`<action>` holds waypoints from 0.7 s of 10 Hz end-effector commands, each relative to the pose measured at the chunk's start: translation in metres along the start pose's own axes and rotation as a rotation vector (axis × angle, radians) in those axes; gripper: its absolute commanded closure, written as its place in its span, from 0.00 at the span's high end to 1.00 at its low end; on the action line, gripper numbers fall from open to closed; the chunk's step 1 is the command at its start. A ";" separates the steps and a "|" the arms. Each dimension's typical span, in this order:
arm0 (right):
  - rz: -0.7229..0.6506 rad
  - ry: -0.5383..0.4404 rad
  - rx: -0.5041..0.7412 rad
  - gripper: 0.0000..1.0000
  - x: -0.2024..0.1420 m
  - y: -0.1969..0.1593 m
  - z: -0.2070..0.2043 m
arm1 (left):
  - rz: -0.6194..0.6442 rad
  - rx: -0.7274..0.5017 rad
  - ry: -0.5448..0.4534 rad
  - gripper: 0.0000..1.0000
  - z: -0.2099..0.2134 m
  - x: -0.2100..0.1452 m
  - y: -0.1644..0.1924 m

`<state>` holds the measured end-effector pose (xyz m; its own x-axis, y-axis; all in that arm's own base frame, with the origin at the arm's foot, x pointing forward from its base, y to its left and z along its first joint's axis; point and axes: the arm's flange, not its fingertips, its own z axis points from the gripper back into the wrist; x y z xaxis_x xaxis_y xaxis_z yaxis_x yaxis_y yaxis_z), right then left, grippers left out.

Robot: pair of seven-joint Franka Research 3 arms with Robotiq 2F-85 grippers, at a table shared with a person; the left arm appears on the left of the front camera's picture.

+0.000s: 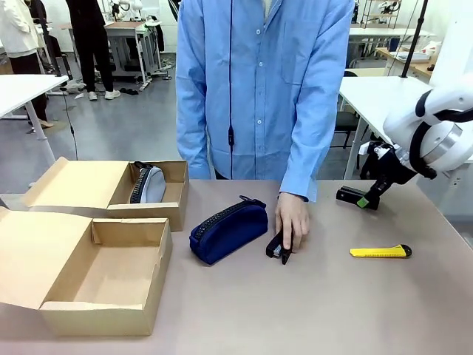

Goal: Place items inside the box.
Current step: Pick up a Pencil pouch or Stapler and place it inside the Mailer Box closest to the robot.

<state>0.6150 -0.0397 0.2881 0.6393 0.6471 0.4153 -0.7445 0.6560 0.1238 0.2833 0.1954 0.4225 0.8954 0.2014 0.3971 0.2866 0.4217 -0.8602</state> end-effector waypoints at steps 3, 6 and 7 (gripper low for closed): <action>-0.072 0.014 0.064 0.00 -0.012 -0.005 0.010 | -0.023 -0.019 -0.017 1.00 0.000 0.001 -0.001; -0.221 -0.074 0.152 0.00 -0.066 0.016 0.100 | -0.023 -0.019 -0.017 1.00 0.000 0.001 -0.001; -0.252 -0.051 0.180 0.00 -0.089 0.035 0.125 | -0.023 -0.019 -0.017 1.00 0.000 0.001 -0.001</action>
<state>0.5437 -0.1196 0.3468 0.7676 0.4931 0.4094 -0.6311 0.6927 0.3490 0.2831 0.1955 0.4230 0.8950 0.2015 0.3980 0.2873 0.4223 -0.8597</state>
